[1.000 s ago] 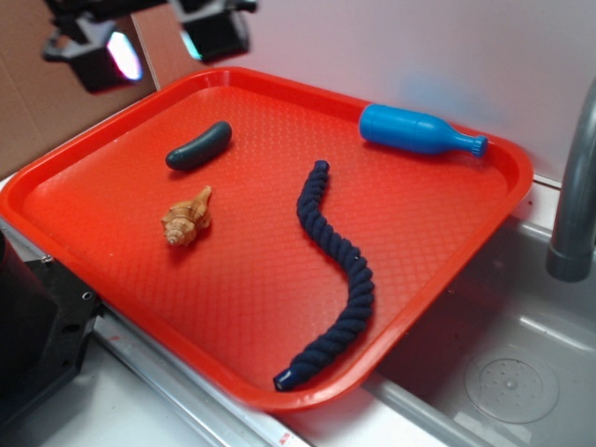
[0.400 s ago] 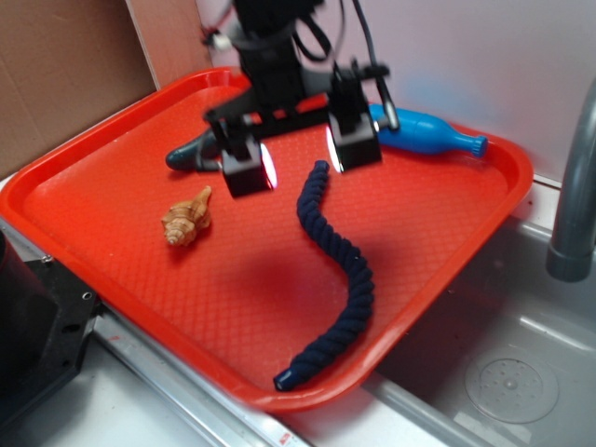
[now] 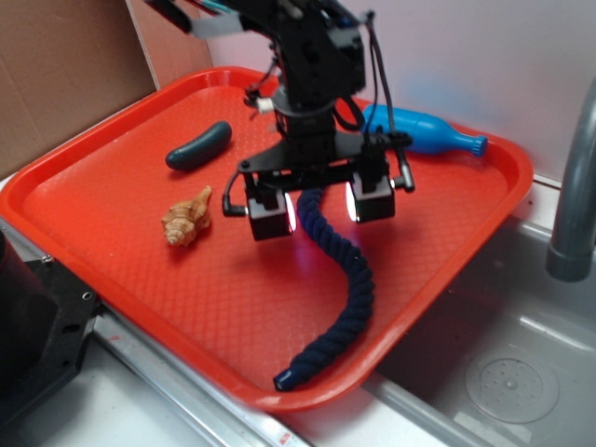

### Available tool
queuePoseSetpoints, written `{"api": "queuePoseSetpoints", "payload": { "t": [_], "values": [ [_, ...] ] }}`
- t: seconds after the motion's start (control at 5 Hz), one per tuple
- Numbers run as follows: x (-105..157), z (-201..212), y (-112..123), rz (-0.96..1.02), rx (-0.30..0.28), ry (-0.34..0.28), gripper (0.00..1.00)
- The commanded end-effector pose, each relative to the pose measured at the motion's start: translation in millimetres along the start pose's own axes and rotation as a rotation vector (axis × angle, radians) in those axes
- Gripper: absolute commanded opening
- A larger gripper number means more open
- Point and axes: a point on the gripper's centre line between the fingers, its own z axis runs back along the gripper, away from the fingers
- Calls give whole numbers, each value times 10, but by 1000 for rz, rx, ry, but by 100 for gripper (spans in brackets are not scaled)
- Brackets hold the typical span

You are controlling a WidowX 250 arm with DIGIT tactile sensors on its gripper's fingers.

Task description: Grab the blue rope.

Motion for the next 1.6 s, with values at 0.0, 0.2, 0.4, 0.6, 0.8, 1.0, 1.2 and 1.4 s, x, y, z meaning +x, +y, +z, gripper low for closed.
{"api": "queuePoseSetpoints", "payload": {
  "t": [0.0, 0.2, 0.4, 0.6, 0.8, 1.0, 1.2, 1.4],
  "values": [
    [110, -68, -80, 24, -44, -2, 0],
    [103, -71, -61, 25, -42, -11, 0],
    [123, -16, -75, -13, 12, 4, 0],
    [219, 158, -110, -124, 16, 7, 0],
    [332, 519, -121, -376, 18, 24, 0],
    [472, 836, -46, -557, 37, 81, 0],
    [593, 1118, 110, -696, 36, 147, 0],
    [691, 1425, 366, -760, -34, 151, 0]
  ]
}}
